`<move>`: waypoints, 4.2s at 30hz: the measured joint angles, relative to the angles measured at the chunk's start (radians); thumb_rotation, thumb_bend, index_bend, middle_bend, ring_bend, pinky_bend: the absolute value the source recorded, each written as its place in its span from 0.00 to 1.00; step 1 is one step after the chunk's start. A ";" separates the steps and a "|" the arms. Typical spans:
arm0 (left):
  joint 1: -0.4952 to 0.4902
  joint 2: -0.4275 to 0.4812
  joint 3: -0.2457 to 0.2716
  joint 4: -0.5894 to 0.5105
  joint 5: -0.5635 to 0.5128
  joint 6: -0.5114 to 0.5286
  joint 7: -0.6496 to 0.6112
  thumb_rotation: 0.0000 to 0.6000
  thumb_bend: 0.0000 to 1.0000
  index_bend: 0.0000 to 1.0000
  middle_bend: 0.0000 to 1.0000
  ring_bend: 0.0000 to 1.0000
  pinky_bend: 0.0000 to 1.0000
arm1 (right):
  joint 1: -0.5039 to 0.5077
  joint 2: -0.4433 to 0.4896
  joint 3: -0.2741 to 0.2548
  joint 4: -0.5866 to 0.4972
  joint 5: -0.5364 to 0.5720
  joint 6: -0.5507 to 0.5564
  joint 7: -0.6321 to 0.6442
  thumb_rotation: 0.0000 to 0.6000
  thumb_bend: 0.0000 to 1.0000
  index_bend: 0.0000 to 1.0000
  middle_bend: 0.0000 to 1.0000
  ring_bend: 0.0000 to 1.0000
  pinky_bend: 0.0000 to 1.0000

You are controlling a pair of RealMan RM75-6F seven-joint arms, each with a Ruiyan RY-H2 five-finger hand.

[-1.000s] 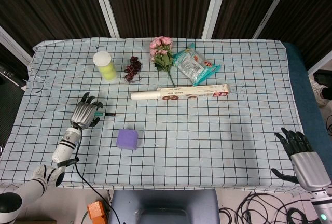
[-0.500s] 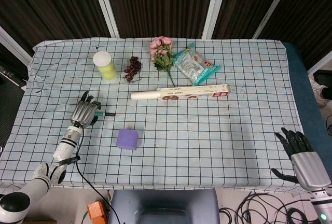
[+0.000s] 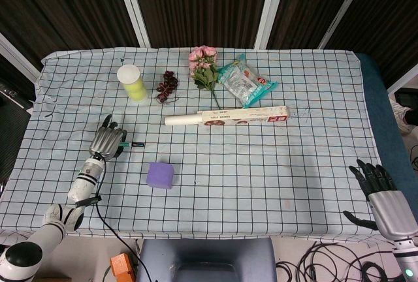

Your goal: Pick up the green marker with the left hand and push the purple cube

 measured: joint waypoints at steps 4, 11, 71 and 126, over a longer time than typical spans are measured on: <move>0.001 0.000 0.001 0.001 0.004 0.004 0.000 1.00 0.35 0.59 0.57 0.27 0.08 | -0.001 -0.001 0.000 0.001 -0.001 0.001 -0.001 1.00 0.31 0.00 0.00 0.00 0.04; 0.008 0.002 0.000 -0.001 0.009 0.028 0.007 1.00 0.53 0.76 0.74 0.40 0.11 | 0.001 -0.002 0.000 0.000 0.000 -0.003 -0.006 1.00 0.31 0.00 0.00 0.00 0.04; 0.242 0.063 0.102 -0.455 0.266 0.523 0.223 1.00 0.57 0.83 0.86 0.47 0.11 | 0.013 0.000 -0.022 -0.008 -0.035 -0.018 -0.006 1.00 0.31 0.00 0.00 0.00 0.04; 0.297 0.050 0.013 -0.242 0.076 0.358 0.124 1.00 0.40 0.17 0.20 0.18 0.10 | 0.016 0.018 -0.048 -0.007 -0.079 -0.016 0.035 1.00 0.31 0.00 0.00 0.00 0.05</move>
